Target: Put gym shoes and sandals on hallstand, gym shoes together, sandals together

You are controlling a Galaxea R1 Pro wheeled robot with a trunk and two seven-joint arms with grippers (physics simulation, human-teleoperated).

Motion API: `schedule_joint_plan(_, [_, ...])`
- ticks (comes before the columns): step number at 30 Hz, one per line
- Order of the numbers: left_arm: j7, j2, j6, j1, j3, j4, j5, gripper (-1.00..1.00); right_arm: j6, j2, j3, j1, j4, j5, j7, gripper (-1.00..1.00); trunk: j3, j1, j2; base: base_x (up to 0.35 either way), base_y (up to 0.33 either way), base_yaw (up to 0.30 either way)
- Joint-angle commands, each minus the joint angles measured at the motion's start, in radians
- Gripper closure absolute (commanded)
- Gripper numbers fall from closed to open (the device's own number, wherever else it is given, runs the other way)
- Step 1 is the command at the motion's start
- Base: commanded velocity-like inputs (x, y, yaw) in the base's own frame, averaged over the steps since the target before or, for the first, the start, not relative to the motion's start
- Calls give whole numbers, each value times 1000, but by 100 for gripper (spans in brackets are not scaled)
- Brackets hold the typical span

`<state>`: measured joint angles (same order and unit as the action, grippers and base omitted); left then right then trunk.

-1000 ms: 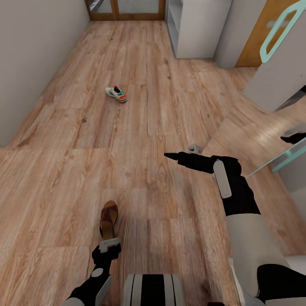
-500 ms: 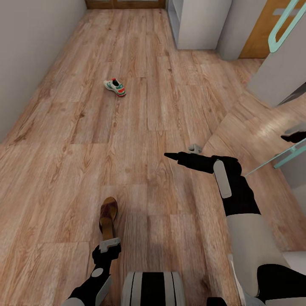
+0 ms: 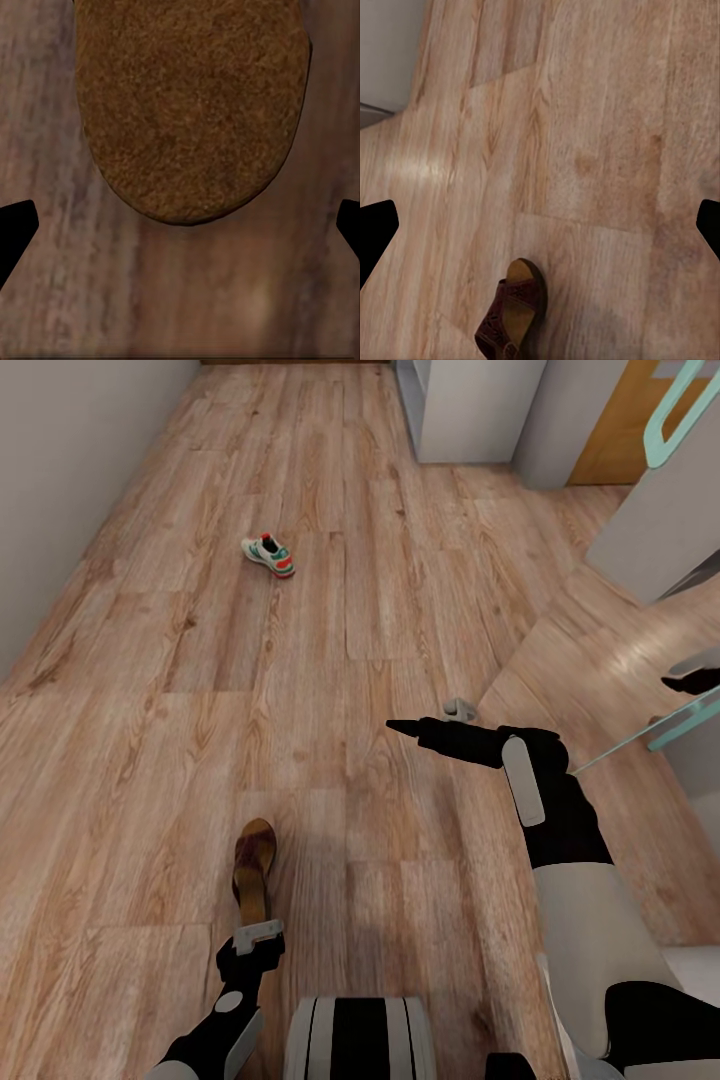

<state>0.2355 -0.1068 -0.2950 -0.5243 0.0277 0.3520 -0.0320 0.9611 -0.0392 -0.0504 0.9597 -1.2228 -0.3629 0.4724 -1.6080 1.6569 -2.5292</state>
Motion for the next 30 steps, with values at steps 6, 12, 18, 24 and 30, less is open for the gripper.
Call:
schedule_joint_plan(6, [-1, -1, -4, 0, 2, -1, -3, -100, 5, -1, -3, 1, 0, 5, 8, -100, -4, 0, 0, 97, 0, 0])
schedule_joint_plan(12, [-1, -1, -4, 0, 3, -1, -3, -100, 5, -1, -3, 1, 0, 6, 8, -100, -4, 0, 0, 38, 0, 0])
schedule_joint_plan(18, [-1, -1, -4, 0, 2, -1, -3, -100, 5, -1, -3, 1, 0, 6, 8, -100, -5, 0, 0, 10, 0, 0])
schedule_joint_plan(24, [-1, -1, -4, 0, 3, -1, -3, -100, 5, -1, -3, 1, 0, 6, 8, -100, -5, 0, 0, 3, 0, 0])
schedule_joint_plan(30, [-1, -1, -4, 0, 3, -1, -3, -100, 5, -1, -3, 1, 0, 7, 8, -100, -5, 0, 0, 10, 0, 0])
